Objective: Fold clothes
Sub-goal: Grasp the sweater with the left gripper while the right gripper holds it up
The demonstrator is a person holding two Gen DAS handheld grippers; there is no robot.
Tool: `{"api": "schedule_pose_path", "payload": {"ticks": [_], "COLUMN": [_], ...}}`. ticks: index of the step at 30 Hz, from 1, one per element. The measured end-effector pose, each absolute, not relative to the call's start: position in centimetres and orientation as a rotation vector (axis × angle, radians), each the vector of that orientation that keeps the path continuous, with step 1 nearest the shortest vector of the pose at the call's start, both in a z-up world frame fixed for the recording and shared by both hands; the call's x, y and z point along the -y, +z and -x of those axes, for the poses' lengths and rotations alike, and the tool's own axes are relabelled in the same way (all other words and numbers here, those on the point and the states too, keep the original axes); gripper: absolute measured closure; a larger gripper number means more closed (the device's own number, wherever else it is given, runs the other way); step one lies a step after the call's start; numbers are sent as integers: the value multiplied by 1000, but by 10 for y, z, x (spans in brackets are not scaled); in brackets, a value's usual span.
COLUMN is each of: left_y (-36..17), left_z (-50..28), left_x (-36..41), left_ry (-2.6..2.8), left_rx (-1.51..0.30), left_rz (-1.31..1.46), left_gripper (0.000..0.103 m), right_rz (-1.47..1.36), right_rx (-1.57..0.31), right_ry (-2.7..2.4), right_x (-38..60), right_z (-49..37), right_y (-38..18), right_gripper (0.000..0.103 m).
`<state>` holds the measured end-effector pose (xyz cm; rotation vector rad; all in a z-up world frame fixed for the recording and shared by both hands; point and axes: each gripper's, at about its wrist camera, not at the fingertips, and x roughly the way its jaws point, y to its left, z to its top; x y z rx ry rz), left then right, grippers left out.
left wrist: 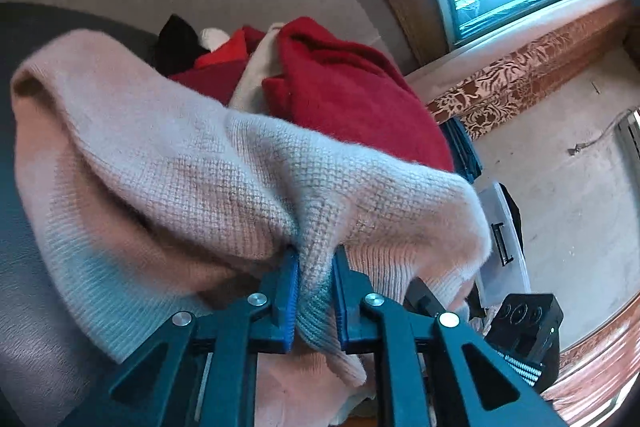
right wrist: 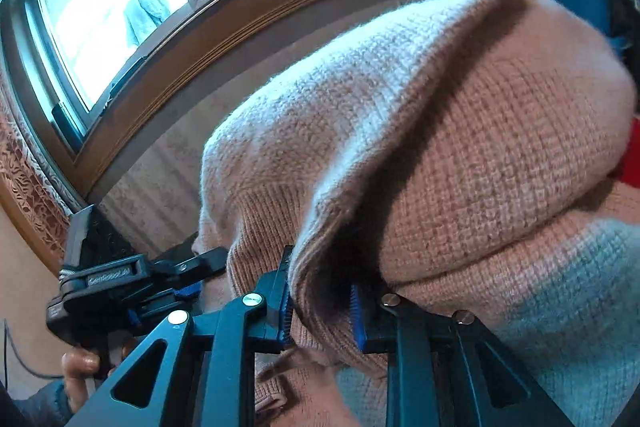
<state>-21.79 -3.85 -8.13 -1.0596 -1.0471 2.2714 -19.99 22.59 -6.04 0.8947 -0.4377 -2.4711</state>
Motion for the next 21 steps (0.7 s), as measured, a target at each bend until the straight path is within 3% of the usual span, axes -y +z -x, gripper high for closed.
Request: {"api": "schedule_pose_path", "payload": {"ticks": [2,3,9,16,21], "left_y": [-74,-70,-48,-20,4], "left_z": [206,197,130,20,-56], "left_x": [41,45,80,127,156], "left_ry": [2288,2296,2329,2327,2380], "left_rx": [1020,1009,974,933,919], "left_rz": [1032,1016,915,825,712], "left_gripper": [90,90,91,91,91], "right_rz": [-885,-878,-857,-867,-818], "right_rx": [420,414,361,503,487], "right_ry": [-2453,-2436,-2306,-2055,-1927], "right_x": [-219,-215,-184,-157,-119], "right_z": [192,188,147,85,42], "right_y": [-56,-53,-44,-47,-29], "right_gripper": [94,95,95,95,95]}}
